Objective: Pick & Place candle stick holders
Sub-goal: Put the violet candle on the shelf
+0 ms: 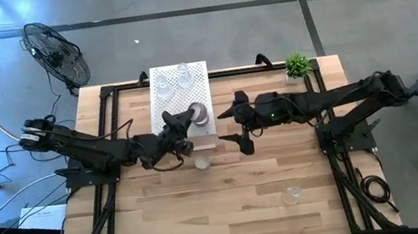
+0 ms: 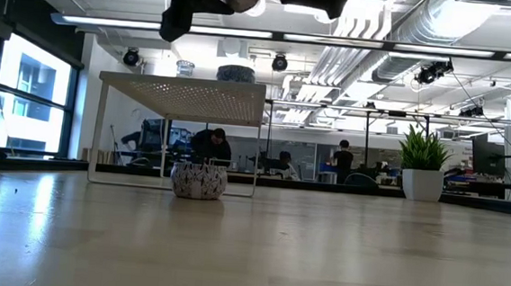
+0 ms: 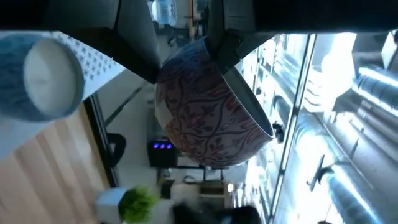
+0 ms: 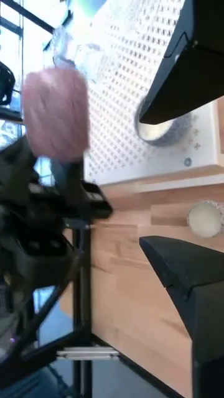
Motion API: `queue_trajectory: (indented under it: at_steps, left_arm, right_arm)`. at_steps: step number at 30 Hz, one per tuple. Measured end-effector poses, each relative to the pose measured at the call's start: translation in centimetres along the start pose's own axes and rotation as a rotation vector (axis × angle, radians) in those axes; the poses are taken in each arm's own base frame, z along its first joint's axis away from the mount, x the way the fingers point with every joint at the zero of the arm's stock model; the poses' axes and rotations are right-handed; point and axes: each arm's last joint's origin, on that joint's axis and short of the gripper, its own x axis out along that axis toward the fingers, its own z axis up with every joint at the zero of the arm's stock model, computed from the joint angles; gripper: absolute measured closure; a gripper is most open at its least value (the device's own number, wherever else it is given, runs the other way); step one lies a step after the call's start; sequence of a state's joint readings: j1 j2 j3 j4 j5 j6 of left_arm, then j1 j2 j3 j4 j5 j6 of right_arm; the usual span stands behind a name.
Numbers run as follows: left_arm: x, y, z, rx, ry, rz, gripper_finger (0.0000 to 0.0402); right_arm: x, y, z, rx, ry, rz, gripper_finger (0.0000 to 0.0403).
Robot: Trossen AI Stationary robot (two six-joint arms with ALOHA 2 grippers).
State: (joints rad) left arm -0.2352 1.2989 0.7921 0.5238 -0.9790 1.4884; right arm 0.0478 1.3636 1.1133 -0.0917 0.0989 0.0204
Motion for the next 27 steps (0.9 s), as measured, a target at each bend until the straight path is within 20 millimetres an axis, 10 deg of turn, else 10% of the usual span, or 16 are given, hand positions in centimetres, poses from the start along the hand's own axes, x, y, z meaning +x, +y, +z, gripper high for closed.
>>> queue_trajectory:
  at_steps: [16,27]
  left_arm:
    - [-3.4,4.1,-5.0,-0.205,0.082,-0.046,0.0287]
    - [-5.1,1.2,-7.7,-0.269,0.293,-0.175,0.0287]
  right_arm:
    - [-0.3,2.2,-0.9,-0.037,0.077,-0.019,0.0098]
    - [-0.5,3.1,-1.0,-0.051,0.09,0.009,0.0098]
